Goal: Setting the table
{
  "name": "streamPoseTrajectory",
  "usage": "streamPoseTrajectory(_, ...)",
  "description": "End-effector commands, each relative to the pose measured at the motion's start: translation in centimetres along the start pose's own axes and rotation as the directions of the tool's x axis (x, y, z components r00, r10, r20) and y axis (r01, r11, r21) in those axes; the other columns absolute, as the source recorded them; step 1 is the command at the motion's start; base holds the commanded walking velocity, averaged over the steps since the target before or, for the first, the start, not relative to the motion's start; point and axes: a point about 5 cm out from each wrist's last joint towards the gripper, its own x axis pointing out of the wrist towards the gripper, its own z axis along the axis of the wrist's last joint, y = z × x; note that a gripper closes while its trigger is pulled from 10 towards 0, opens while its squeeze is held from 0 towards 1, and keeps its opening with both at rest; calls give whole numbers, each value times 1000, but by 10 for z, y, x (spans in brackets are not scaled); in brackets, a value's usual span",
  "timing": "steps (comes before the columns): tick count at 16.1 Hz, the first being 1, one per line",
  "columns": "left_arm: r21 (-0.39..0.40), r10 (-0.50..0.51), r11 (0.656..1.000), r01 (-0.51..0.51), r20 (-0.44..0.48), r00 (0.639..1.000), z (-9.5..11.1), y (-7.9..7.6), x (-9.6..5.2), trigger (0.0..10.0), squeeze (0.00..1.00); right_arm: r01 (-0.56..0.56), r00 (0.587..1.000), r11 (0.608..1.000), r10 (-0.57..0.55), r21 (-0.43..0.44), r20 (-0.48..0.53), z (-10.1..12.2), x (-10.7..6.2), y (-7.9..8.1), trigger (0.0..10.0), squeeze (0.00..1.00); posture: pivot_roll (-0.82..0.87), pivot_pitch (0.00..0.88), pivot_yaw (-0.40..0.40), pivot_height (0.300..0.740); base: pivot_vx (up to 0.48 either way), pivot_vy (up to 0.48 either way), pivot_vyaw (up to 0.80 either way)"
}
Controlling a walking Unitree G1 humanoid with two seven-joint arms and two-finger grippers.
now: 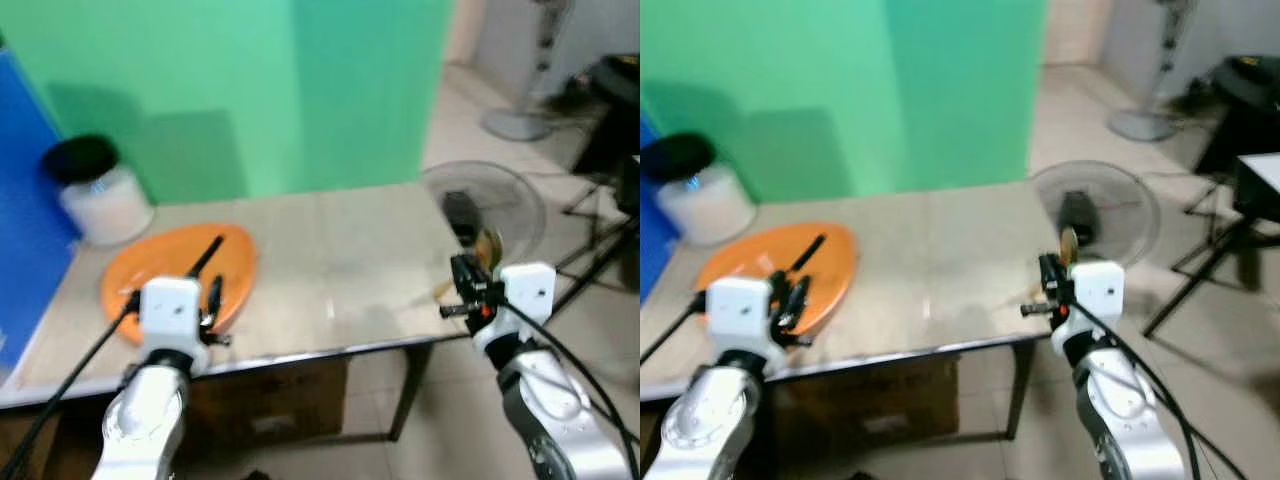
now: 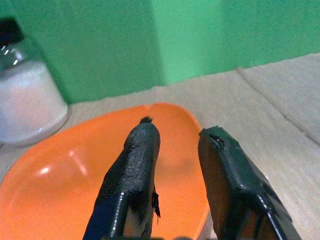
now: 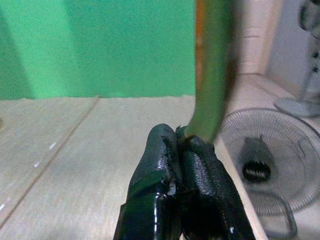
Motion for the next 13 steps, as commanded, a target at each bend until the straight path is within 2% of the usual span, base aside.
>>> streamPoseTrajectory(1, 12, -30, 999, 30, 38, 999, 6, -4, -1, 10000, 0, 31, 999, 1000, -31, -3, -36, -8, -3, -5, 10000, 0, -125, 9, 98, 740, 0, 0, -800)
streamPoseTrajectory(5, -5, -48, 999, 49, 105, 993, 21, -7, -2, 10000, 0, 56, 998, 998, -56, -2, 3, -1, -5, -8, 10000, 0, -116, 0, 109, 740, 0, 0, -800)
streamPoseTrajectory(6, -19, -39, 999, 41, 95, 995, 19, -8, -2, 10000, 0, 66, 998, 998, -66, -3, 11, 1, -4, -8, 10000, 0, -109, 0, 107, 740, 0, 0, -800)
streamPoseTrajectory(8, 5, -38, 999, 38, 80, 996, 14, -7, -3, 10000, 0, 73, 997, 997, -73, -9, 4, -1, -3, -7, 10000, 0, -109, 0, 107, 740, 0, 0, -800)
streamPoseTrajectory(10, -18, 5, 1000, -4, 60, 998, 11, -2, -7, 10000, 0, 109, 994, 992, -109, -62, 4, -1, 0, -13, 10000, 0, -98, 0, 94, 740, 0, 0, -800)
streamPoseTrajectory(12, -21, 40, 999, -38, 113, 993, 19, 2, -9, 10000, 0, 128, 992, 991, -126, -46, 26, 10, 3, -17, 10000, 0, -97, 0, 85, 740, 0, 0, -800)
streamPoseTrajectory(13, -60, 15, 998, -11, 77, 997, 18, 0, -9, 10000, 0, 135, 990, 989, -131, -59, 59, 17, 6, -19, 10000, 0, -100, 0, 78, 740, 0, 0, -800)
